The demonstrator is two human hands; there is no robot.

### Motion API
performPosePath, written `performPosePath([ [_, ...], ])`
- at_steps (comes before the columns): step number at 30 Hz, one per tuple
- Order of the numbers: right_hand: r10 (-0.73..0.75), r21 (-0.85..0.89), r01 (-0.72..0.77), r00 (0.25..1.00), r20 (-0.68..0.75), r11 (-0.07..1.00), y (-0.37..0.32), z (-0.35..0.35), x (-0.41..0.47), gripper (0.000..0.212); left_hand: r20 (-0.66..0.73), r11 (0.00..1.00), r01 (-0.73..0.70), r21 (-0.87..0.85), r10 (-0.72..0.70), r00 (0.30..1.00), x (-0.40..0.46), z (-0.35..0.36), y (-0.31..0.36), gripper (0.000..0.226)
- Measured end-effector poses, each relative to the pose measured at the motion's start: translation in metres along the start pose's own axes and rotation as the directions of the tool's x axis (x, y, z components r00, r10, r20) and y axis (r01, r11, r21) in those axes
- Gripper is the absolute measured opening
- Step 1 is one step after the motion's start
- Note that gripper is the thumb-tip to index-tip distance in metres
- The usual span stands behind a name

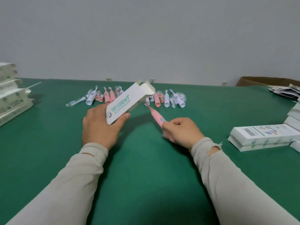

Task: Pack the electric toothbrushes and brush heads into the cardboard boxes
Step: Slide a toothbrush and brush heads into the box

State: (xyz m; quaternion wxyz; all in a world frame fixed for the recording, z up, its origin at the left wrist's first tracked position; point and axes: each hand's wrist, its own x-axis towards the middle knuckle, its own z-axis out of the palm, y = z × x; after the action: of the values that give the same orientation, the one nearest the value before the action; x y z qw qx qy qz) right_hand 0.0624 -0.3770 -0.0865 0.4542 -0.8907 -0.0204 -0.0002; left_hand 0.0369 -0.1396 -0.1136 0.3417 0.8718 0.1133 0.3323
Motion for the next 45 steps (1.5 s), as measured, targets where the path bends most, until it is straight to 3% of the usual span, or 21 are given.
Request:
performPosePath([
  [3, 0.019, 0.498, -0.001, 0.999, -0.032, 0.867, 0.008, -0.015, 0.005, 0.036, 0.001, 0.999, -0.036, 0.016, 0.036, 0.999, 0.005, 0.006, -0.002, 0.046],
  [6, 0.029, 0.636, 0.084, 0.986, -0.165, 0.767, 0.015, -0.024, 0.011, 0.048, 0.045, 0.985, -0.130, 0.113, 0.126, 0.991, 0.012, 0.010, -0.006, 0.057],
  [9, -0.065, 0.684, 0.192, 0.976, -0.207, 0.704, 0.019, -0.029, 0.011, 0.029, 0.109, 0.969, -0.154, 0.195, 0.134, 0.985, 0.018, 0.012, -0.012, 0.066],
  [14, -0.170, 0.671, 0.334, 0.939, -0.299, 0.662, 0.014, -0.026, 0.009, 0.018, 0.187, 0.941, -0.226, 0.252, 0.182, 0.965, 0.021, 0.017, -0.012, 0.059],
  [19, -0.121, 0.732, 0.315, 0.944, -0.306, 0.605, 0.012, -0.026, 0.008, 0.033, 0.191, 0.965, -0.195, 0.173, 0.161, 0.968, 0.014, 0.017, -0.008, 0.067],
  [25, -0.174, 0.787, 0.264, 0.964, -0.200, 0.557, 0.009, -0.024, 0.006, 0.025, 0.194, 0.973, -0.218, 0.078, 0.199, 0.960, 0.011, 0.016, -0.008, 0.067],
  [32, -0.192, 0.724, 0.220, 0.974, -0.122, 0.654, 0.012, -0.028, 0.005, 0.035, 0.168, 0.962, -0.271, -0.021, 0.271, 0.948, 0.011, 0.017, -0.005, 0.069],
  [37, -0.221, 0.523, 0.178, 0.975, 0.021, 0.833, 0.011, -0.022, -0.002, 0.033, 0.196, 0.954, -0.301, -0.014, 0.298, 0.934, 0.008, 0.018, -0.004, 0.065],
  [39, -0.137, 0.559, 0.131, 0.990, -0.032, 0.819, 0.010, -0.022, 0.000, 0.035, 0.187, 0.963, -0.267, 0.016, 0.260, 0.947, 0.008, 0.019, -0.005, 0.065],
  [41, -0.050, 0.676, 0.138, 0.988, -0.148, 0.724, 0.011, -0.028, 0.005, 0.026, 0.164, 0.972, -0.231, 0.047, 0.220, 0.962, 0.009, 0.018, -0.006, 0.066],
  [43, -0.032, 0.764, 0.212, 0.969, -0.243, 0.609, 0.013, -0.033, 0.009, 0.019, 0.154, 0.975, -0.213, 0.065, 0.202, 0.967, 0.010, 0.017, -0.008, 0.066],
  [45, -0.076, 0.758, 0.292, 0.949, -0.307, 0.583, 0.015, -0.036, 0.011, 0.022, 0.163, 0.977, -0.202, 0.068, 0.189, 0.968, 0.009, 0.017, -0.008, 0.065],
])
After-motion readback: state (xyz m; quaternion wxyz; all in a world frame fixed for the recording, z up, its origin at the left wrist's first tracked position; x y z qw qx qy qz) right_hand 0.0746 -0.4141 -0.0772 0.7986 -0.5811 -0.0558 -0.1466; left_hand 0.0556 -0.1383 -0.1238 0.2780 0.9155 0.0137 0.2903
